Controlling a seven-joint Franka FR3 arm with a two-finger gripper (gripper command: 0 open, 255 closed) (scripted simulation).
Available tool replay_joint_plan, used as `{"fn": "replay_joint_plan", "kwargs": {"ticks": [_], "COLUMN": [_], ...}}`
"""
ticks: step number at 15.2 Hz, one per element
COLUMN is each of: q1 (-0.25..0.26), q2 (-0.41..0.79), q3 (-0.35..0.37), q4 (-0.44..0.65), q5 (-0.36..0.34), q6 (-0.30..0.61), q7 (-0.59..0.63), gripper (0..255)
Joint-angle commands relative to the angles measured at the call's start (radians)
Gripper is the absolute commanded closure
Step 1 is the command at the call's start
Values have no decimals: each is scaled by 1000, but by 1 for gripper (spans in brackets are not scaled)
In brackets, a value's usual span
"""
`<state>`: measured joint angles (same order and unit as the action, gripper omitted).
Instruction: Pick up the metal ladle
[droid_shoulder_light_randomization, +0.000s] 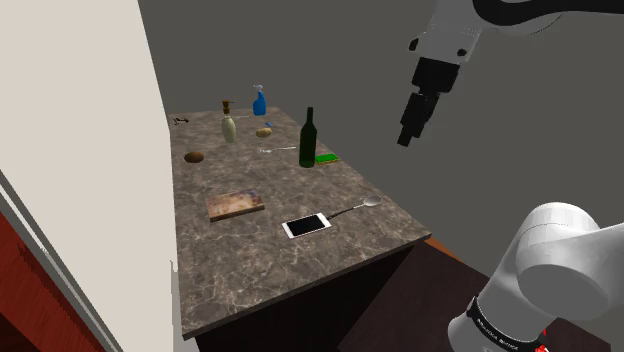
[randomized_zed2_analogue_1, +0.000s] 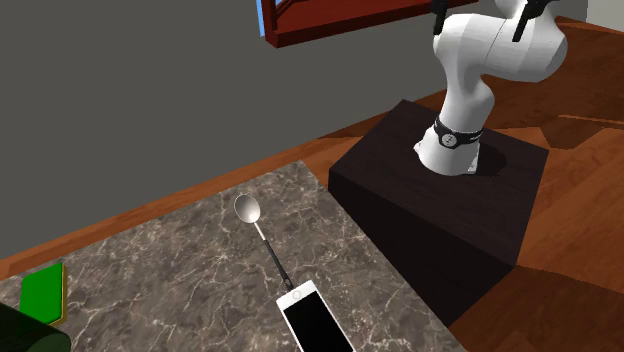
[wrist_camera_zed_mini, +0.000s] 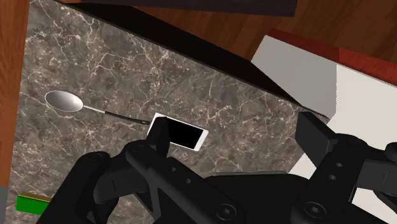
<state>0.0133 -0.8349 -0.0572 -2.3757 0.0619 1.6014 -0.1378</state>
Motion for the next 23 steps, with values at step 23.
{"fn": "replay_joint_plan", "kwargs": {"ticks": [23], "q1": [109], "q2": [549], "q3": [-465], "q4": [-98], "q5": [-159], "q6": [547], "q7": [-880], "gripper": [0]}}
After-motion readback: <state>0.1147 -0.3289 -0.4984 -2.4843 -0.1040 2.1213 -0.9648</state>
